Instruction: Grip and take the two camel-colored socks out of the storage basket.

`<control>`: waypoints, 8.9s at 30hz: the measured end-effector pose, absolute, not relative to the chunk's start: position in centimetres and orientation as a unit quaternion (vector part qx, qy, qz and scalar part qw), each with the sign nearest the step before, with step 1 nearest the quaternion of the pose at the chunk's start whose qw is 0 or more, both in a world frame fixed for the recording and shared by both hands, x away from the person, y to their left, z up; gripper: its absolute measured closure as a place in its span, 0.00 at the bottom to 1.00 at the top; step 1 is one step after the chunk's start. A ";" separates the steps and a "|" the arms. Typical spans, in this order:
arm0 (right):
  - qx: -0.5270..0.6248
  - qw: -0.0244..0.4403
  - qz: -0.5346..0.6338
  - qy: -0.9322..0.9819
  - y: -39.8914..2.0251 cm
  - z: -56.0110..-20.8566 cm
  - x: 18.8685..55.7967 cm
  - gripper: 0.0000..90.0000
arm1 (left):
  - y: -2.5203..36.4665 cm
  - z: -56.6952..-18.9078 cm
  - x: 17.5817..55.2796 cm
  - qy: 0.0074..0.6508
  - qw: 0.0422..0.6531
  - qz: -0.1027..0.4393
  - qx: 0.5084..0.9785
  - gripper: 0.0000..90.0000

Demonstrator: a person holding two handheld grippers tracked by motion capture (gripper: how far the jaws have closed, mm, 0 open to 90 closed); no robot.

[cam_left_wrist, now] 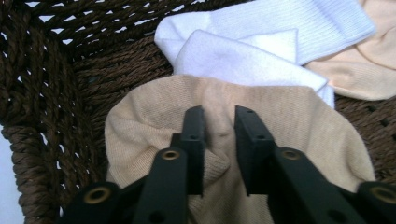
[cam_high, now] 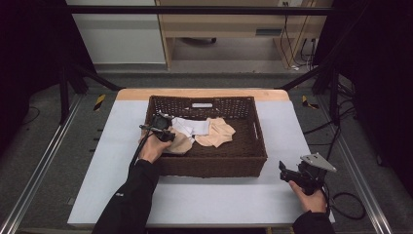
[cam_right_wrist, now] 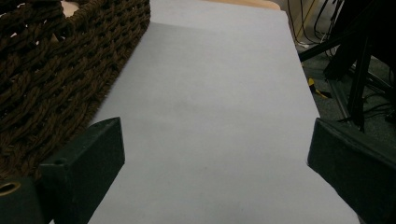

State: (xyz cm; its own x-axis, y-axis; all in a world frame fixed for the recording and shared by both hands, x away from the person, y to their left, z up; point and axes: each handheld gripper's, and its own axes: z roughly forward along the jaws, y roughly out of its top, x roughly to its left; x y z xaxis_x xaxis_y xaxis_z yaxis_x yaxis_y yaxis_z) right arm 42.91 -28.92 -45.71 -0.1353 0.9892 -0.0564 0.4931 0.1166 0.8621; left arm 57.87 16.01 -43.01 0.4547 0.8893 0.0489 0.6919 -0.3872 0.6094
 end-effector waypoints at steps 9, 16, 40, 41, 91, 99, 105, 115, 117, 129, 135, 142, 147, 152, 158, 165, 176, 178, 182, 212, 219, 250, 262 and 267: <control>0.561 0.346 0.360 0.661 -29.0 -45.7 42.9 0.05 | 16.3 -42.3 57.4 0.476 0.308 0.190 0.802 0.95; 0.561 0.345 0.358 0.661 -29.0 -45.7 42.9 0.05 | 16.8 -41.2 57.1 0.469 0.373 0.192 0.777 0.95; 0.559 0.344 0.358 0.664 -28.9 -45.7 42.9 0.05 | 16.4 -33.2 52.4 0.386 0.561 0.234 0.694 0.95; 0.559 0.344 0.358 0.664 -28.9 -45.7 42.9 0.05 | 16.5 -32.9 52.0 0.383 0.564 0.233 0.693 0.95; 0.561 0.348 0.357 0.661 -29.1 -45.6 42.5 0.05 | 19.2 -35.7 36.8 0.285 0.594 0.179 0.731 0.95; 0.563 0.345 0.358 0.660 -29.1 -45.6 42.4 0.05 | 18.9 -38.2 36.7 0.299 0.567 0.160 0.751 0.95; 0.559 0.344 0.356 0.665 -28.9 -45.6 42.4 0.05 | 18.5 -41.1 37.0 0.315 0.527 0.142 0.777 0.95; 0.561 0.343 0.352 0.666 -28.9 -45.7 42.4 0.05 | 18.1 -44.4 38.2 0.334 0.478 0.113 0.804 0.95; 0.560 0.344 0.351 0.667 -28.9 -45.8 42.5 0.05 | 18.0 -45.3 38.5 0.340 0.470 0.099 0.808 0.94; 0.557 0.348 0.347 0.670 -28.9 -45.9 42.5 0.05 | 18.2 -45.2 38.6 0.338 0.470 0.120 0.807 0.77; 0.560 0.346 0.349 0.667 -29.0 -45.8 42.5 0.05 | 18.9 -43.2 38.1 0.332 0.499 0.143 0.788 0.72; 0.563 0.345 0.350 0.665 -29.1 -45.8 42.5 0.05 | 19.9 -41.5 38.3 0.340 0.516 0.162 0.769 0.70; 0.564 0.346 0.353 0.661 -29.2 -45.7 42.4 0.05 | 20.7 -39.3 39.0 0.341 0.532 0.189 0.752 0.68; 0.564 0.348 0.354 0.660 -29.3 -45.7 42.4 0.05 | 21.0 -37.7 40.0 0.341 0.541 0.203 0.741 0.66; 0.564 0.346 0.355 0.660 -29.3 -45.7 42.5 0.04 | 21.6 -35.2 42.5 0.357 0.540 0.228 0.727 0.63; 0.565 0.348 0.359 0.657 -29.4 -45.6 42.5 0.04 | 20.9 -33.4 46.7 0.381 0.528 0.248 0.717 0.61; 0.564 0.346 0.357 0.659 -29.3 -45.7 42.6 0.04 | 19.1 -32.9 52.0 0.406 0.493 0.278 0.717 0.58; 0.565 0.346 0.357 0.658 -29.4 -45.7 42.6 0.04 | 18.8 -33.3 53.0 0.414 0.488 0.288 0.712 0.59; 0.565 0.346 0.358 0.658 -29.4 -45.7 42.6 0.04 | 18.3 -34.7 54.9 0.430 0.467 0.289 0.717 0.62; 0.561 0.348 0.353 0.663 -29.3 -45.8 42.7 0.05 | 16.7 -42.4 58.3 0.476 0.329 0.243 0.779 0.59; 0.562 0.347 0.353 0.663 -29.3 -45.8 42.7 0.05 | 16.3 -43.1 58.6 0.475 0.294 0.238 0.794 0.50; 0.564 0.352 0.350 0.660 -29.4 -45.8 42.6 0.06 | 16.5 -42.7 57.8 0.491 0.300 0.193 0.795 0.91; 0.566 0.352 0.348 0.659 -29.4 -45.8 42.7 0.06 | 17.9 -39.9 56.5 0.472 0.441 0.216 0.733 0.92; 0.564 0.355 0.347 0.660 -29.4 -45.8 42.7 0.06 | 18.0 -38.2 55.6 0.448 0.498 0.213 0.711 0.92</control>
State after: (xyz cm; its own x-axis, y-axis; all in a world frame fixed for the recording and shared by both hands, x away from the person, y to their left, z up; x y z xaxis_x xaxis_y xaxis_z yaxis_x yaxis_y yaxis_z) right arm 42.71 -29.45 -45.84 -0.1114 0.9908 -0.0765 0.4987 0.1223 0.8581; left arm 55.61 18.00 -38.18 0.5081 0.8494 -0.1427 0.4246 -0.1029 0.8995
